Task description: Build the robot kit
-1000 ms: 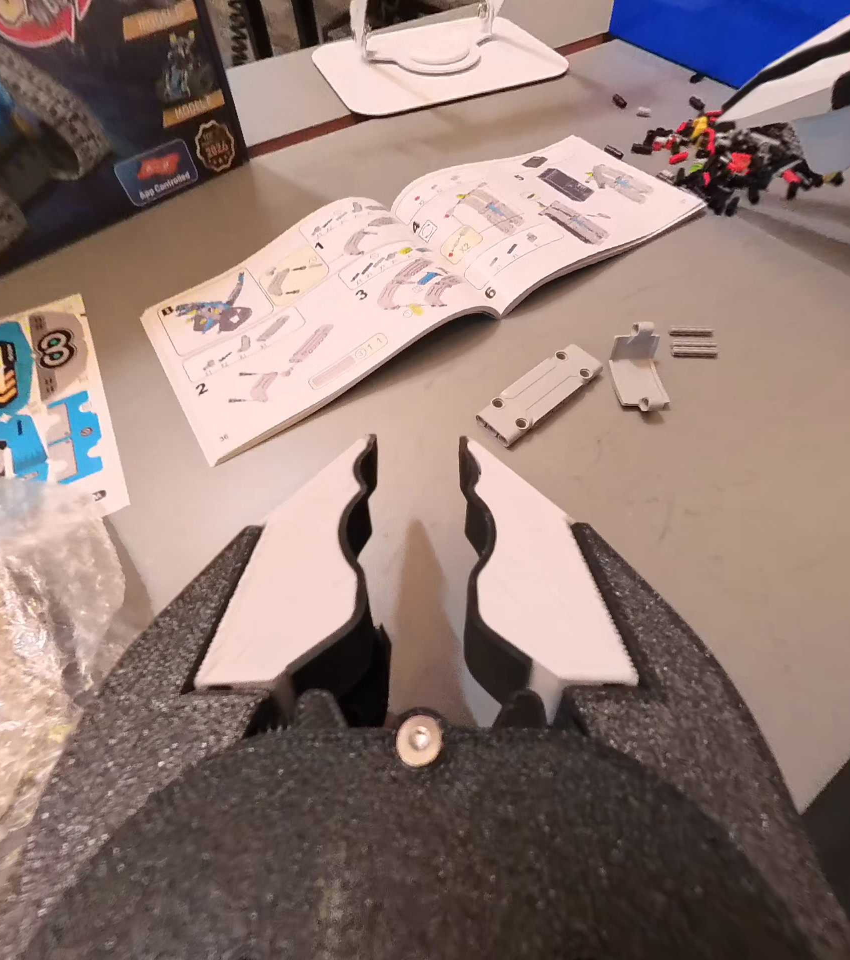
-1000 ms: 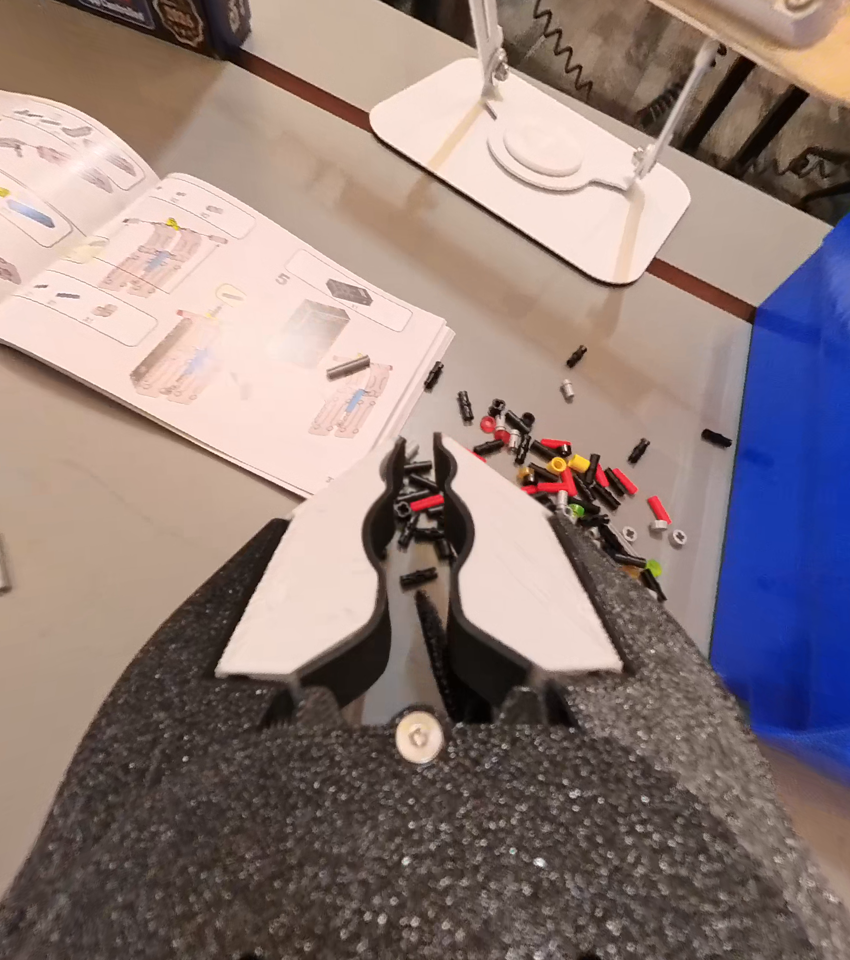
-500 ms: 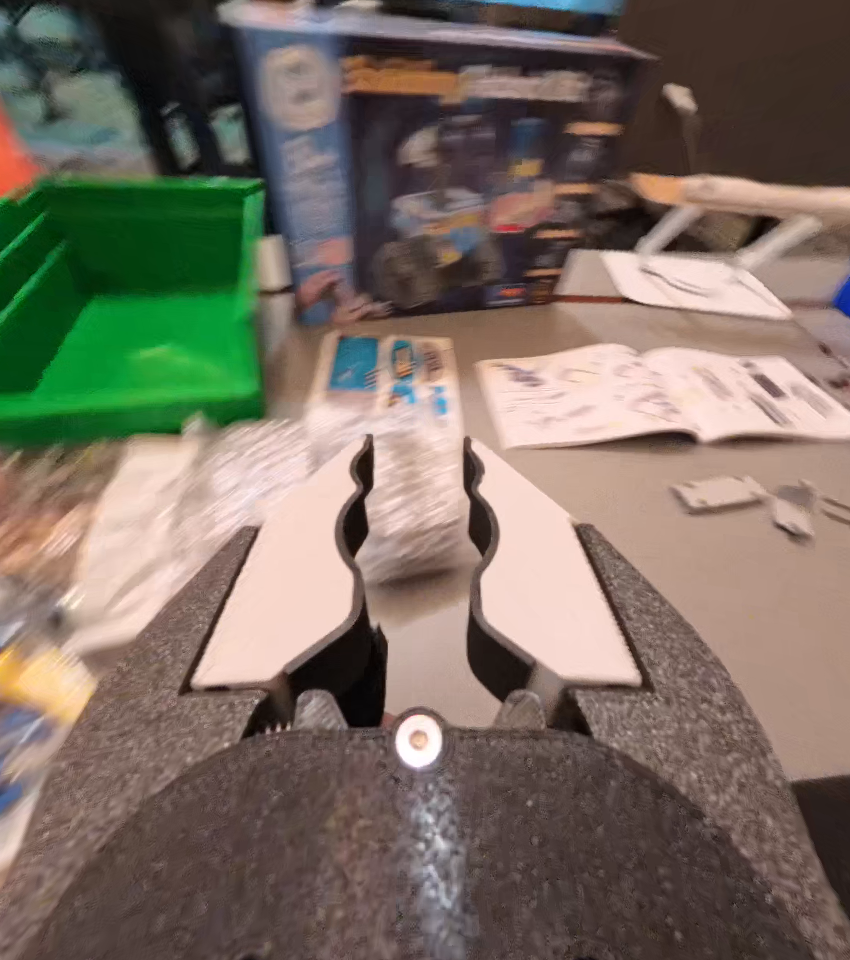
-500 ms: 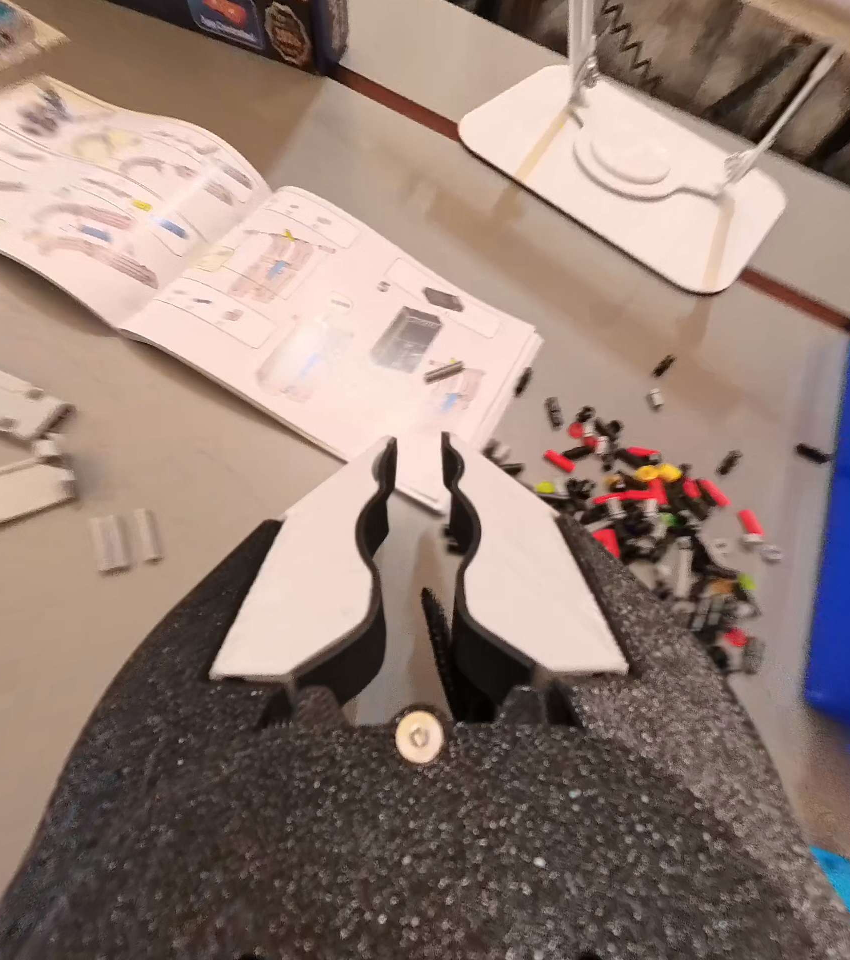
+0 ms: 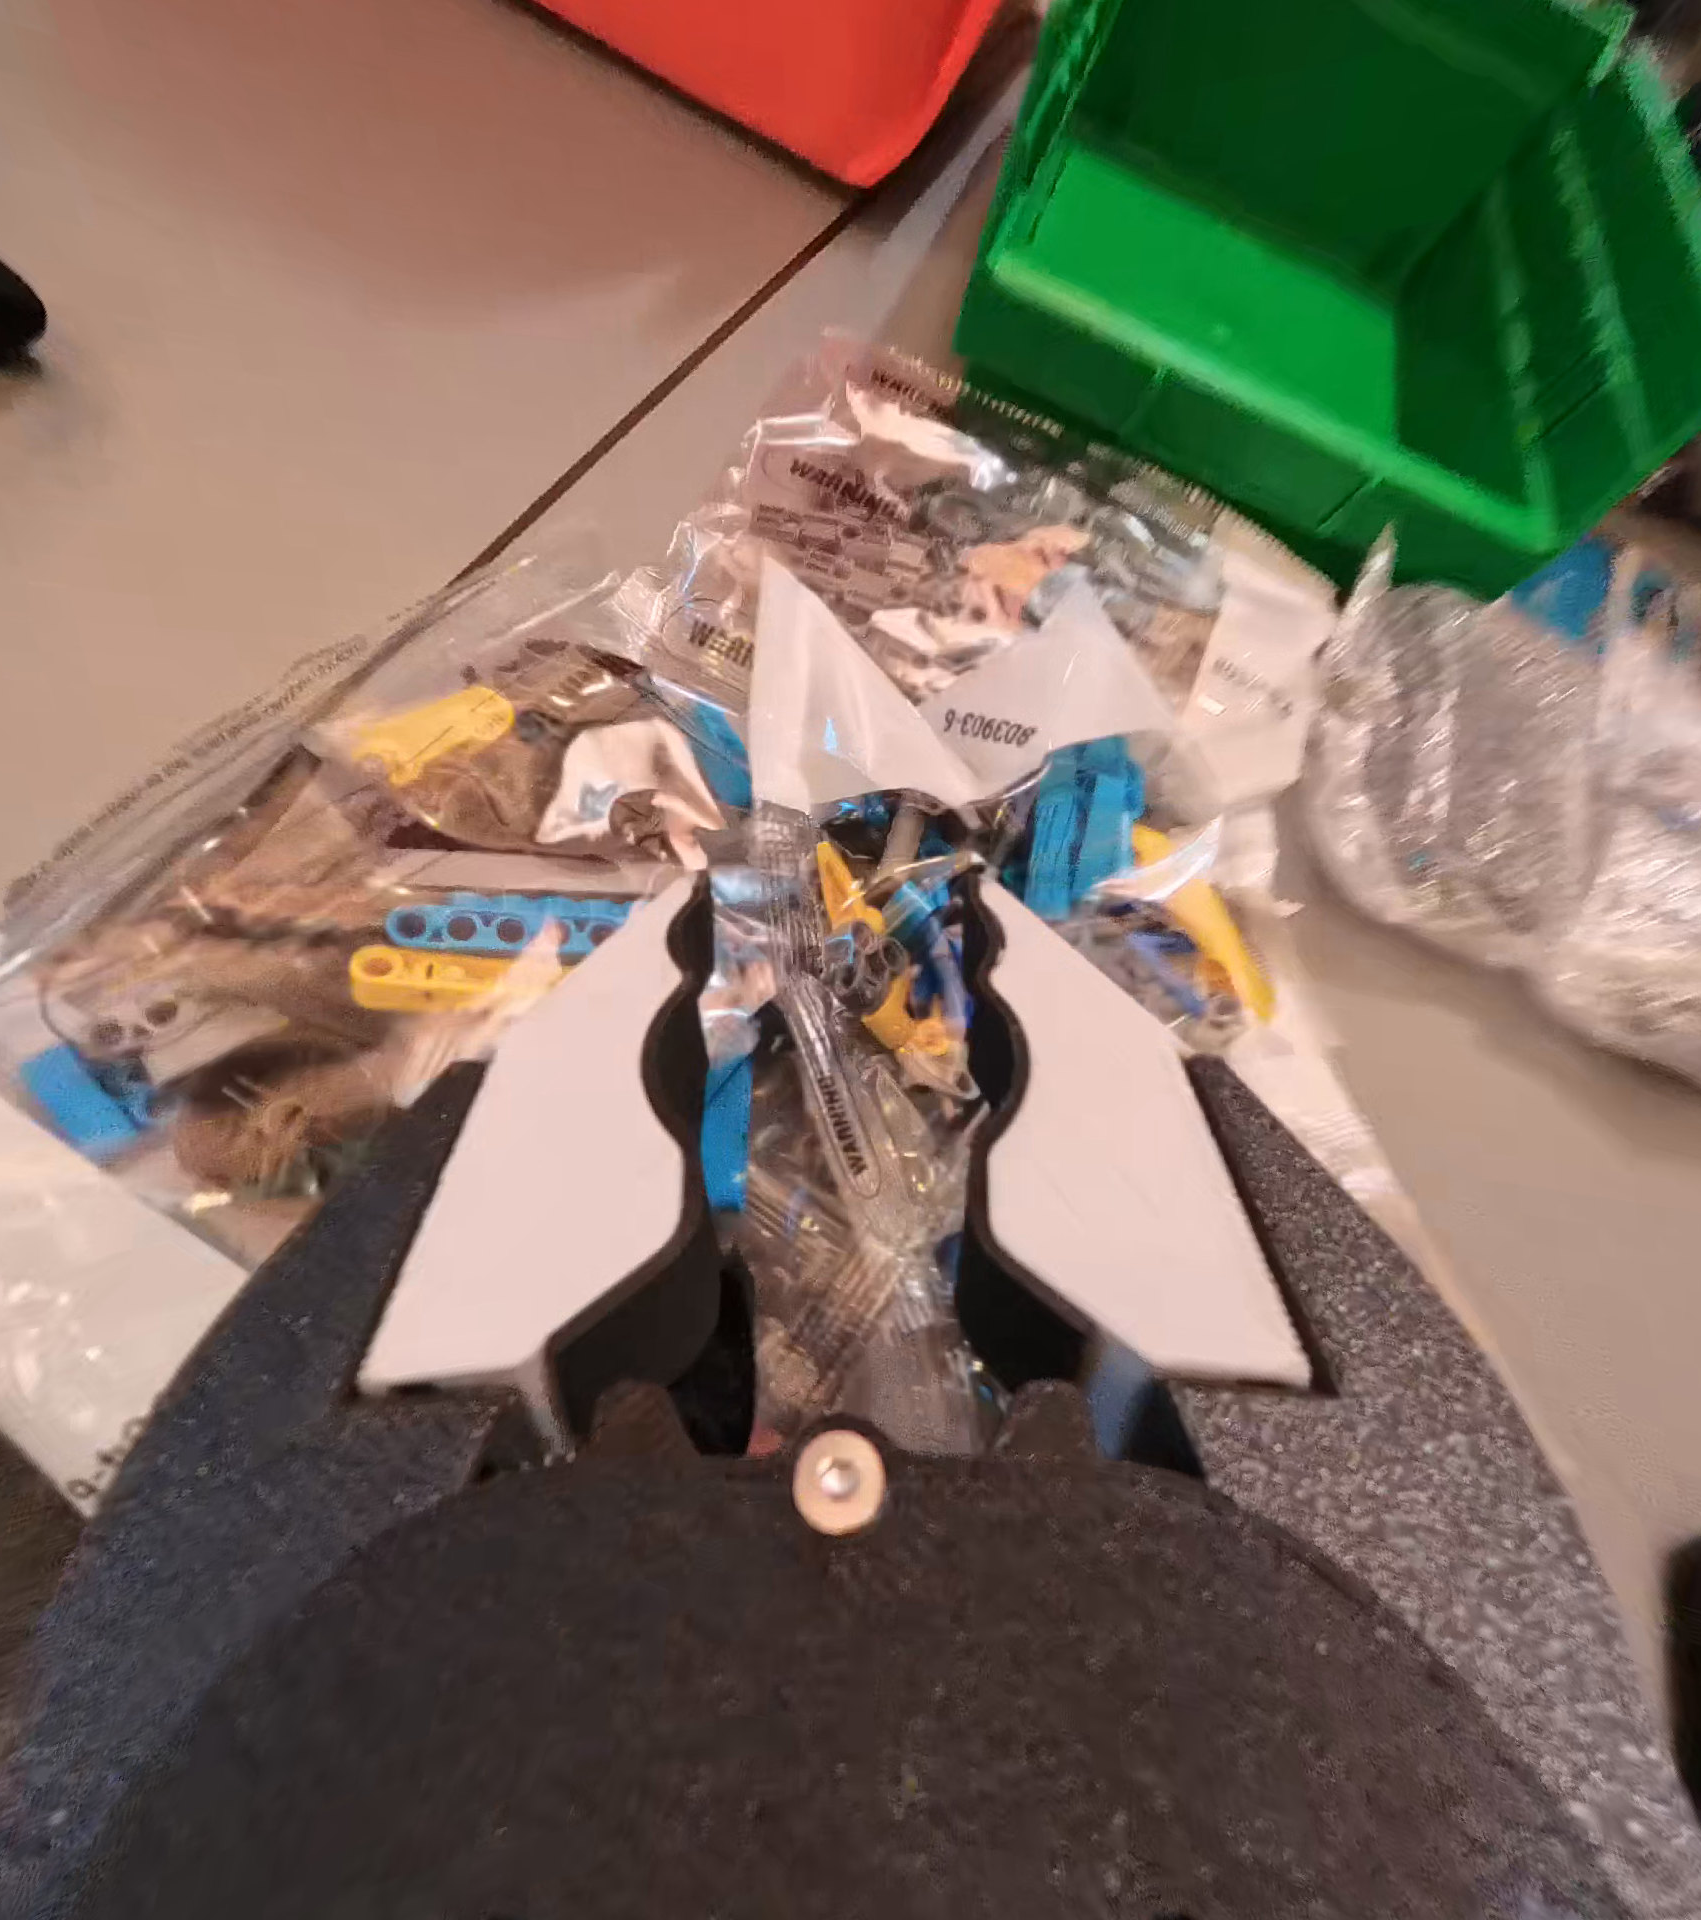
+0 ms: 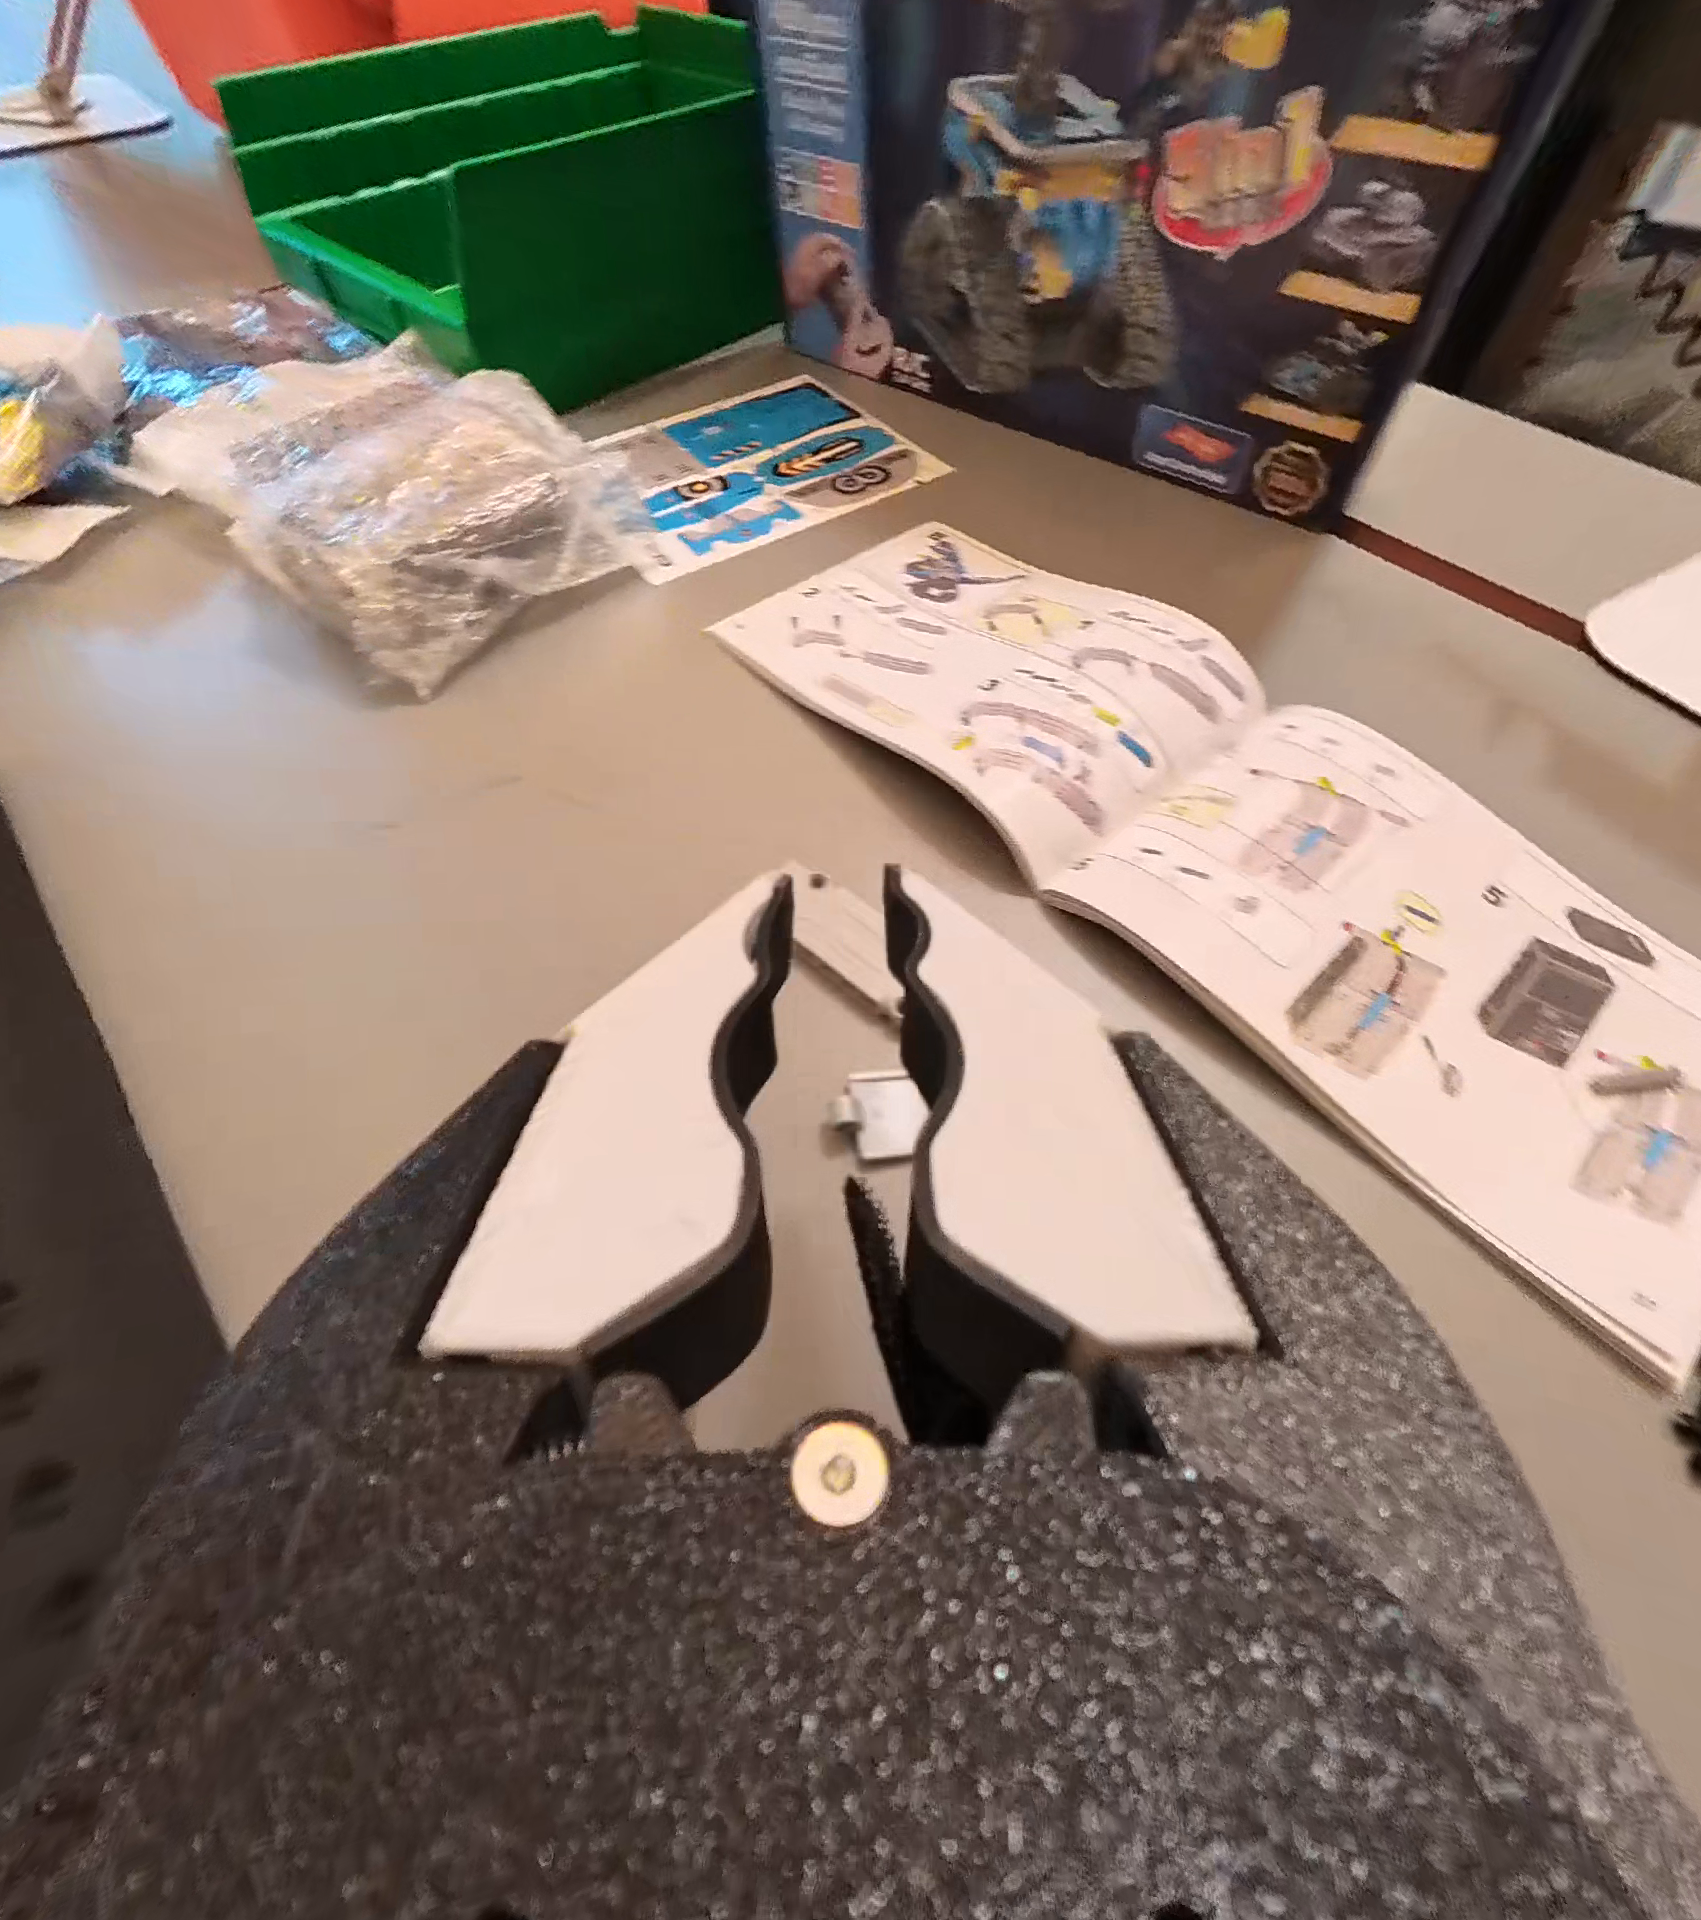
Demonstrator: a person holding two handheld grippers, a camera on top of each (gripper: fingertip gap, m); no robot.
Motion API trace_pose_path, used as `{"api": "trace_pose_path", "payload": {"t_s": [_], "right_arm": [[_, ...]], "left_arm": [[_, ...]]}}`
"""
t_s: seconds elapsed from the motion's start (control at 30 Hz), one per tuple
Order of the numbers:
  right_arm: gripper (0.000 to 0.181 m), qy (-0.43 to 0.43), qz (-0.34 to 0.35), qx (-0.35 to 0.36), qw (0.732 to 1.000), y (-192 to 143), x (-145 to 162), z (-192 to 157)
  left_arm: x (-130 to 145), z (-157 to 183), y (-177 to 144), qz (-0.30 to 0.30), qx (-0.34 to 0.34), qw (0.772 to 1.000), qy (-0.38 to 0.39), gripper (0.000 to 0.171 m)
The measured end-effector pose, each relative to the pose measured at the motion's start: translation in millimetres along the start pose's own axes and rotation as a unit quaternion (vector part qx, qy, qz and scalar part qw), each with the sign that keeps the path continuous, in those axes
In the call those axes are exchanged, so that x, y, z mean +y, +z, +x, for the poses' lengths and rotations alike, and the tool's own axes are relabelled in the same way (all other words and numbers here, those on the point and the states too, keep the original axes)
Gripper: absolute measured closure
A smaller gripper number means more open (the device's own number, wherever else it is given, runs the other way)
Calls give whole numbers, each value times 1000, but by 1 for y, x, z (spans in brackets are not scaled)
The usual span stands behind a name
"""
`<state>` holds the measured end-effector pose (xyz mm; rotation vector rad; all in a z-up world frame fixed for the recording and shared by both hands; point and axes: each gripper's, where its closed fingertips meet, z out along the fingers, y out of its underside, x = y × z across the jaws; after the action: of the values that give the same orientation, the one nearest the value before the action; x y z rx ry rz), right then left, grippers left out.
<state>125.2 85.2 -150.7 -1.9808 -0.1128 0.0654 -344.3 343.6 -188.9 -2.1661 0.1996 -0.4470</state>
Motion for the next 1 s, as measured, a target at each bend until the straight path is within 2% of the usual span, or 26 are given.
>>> {"api": "trace_pose_path", "payload": {"t_s": [0.1,0.17,0.2,0.4,0.53,0.67,0.77,1.0], "right_arm": [[165,-24,-4,-19,1000,4,4,-14],[165,-25,-4,-24,999,4,5,-15],[165,-21,-2,-26,999,3,4,-15],[166,5,6,-44,999,3,3,-14],[166,9,2,-53,999,6,6,-17],[166,0,-4,-49,999,7,9,-18],[166,0,-5,-50,999,7,10,-18],[166,-2,-8,-48,999,8,11,-18]], "left_arm": [[2,6,4,-8,-9,999,42,146],[-5,18,0,8,13,998,54,165],[-12,22,-4,26,17,998,61,168],[-45,44,-34,117,56,984,122,171],[-55,69,-56,152,136,972,118,171],[-54,97,-65,159,207,959,111,171],[-49,105,-62,157,199,958,131,171],[-53,63,-57,150,109,974,129,171]]}}
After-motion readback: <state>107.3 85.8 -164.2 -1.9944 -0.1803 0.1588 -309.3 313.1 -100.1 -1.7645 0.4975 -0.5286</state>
